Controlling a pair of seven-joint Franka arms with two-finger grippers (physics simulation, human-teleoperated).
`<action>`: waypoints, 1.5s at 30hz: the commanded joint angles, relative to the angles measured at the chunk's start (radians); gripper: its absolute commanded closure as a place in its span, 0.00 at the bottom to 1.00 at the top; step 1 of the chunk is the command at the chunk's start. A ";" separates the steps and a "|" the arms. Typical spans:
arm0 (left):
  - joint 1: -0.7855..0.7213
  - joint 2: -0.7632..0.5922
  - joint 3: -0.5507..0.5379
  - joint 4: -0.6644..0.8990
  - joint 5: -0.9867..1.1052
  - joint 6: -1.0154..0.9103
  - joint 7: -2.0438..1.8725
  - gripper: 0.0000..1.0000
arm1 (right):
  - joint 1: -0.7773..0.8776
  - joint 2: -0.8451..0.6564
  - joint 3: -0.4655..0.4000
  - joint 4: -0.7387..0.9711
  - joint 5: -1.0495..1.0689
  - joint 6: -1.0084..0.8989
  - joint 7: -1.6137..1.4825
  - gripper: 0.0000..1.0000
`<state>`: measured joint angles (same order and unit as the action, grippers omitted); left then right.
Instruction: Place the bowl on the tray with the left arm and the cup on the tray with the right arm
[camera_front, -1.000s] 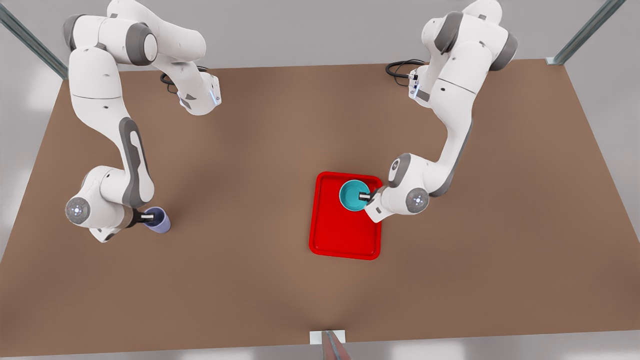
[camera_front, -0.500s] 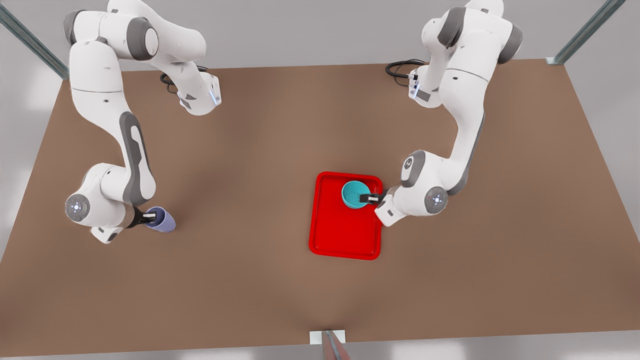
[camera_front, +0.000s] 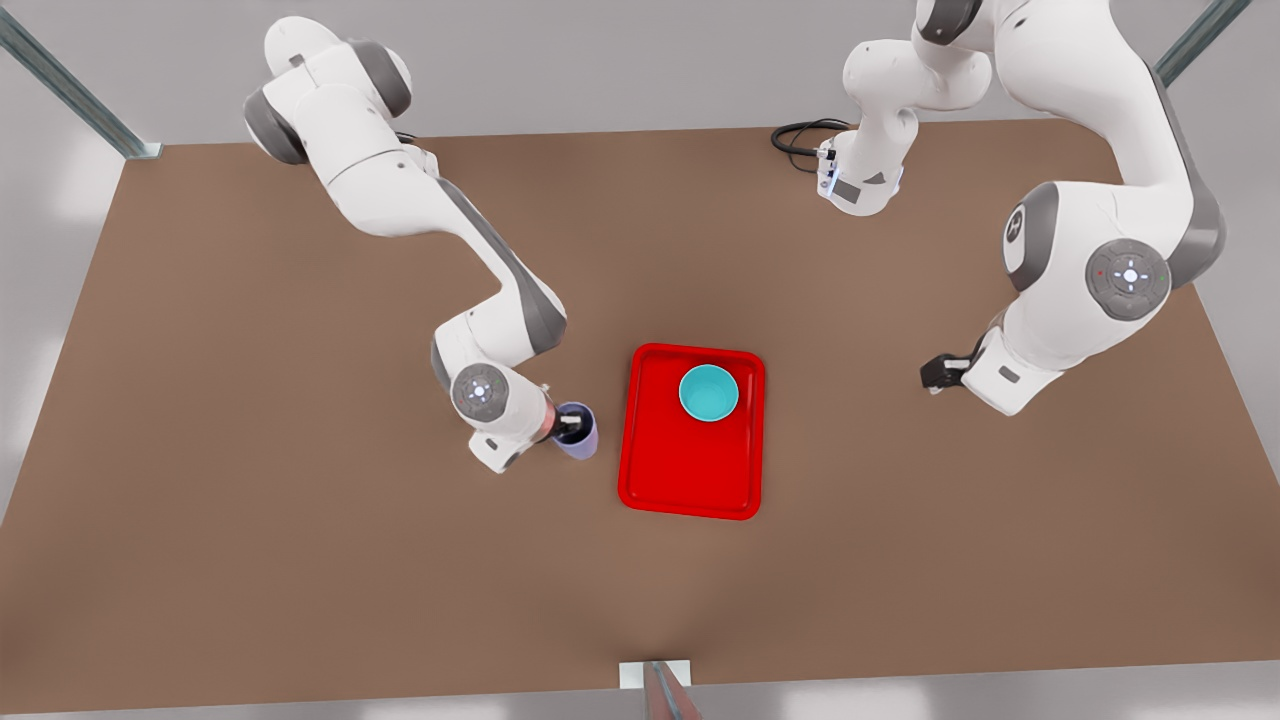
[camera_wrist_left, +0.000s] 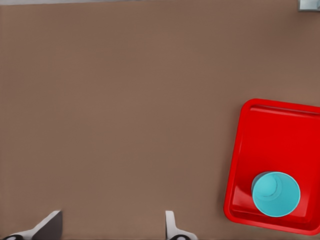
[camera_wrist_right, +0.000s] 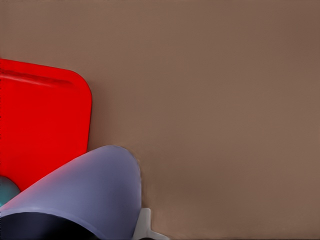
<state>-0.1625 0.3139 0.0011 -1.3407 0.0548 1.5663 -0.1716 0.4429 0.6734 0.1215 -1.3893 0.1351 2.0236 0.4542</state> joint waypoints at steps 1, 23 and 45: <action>-0.002 0.001 0.000 0.000 0.007 0.000 0.000 0.00 | 0.007 0.009 -0.002 0.010 -0.006 0.001 0.015 0.79; 0.000 0.021 0.011 -0.005 0.010 -0.029 0.020 0.00 | 0.234 0.310 -0.075 0.323 0.003 0.109 0.350 0.39; -0.003 -0.035 0.008 0.005 0.054 -0.049 0.132 0.00 | -0.300 -0.491 -0.120 -0.145 -0.101 -0.341 -0.391 0.00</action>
<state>-0.1663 0.2807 0.0079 -1.3361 0.1029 1.5171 -0.0410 0.1311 0.1829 -0.0311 -1.5205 0.0110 1.6565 0.0580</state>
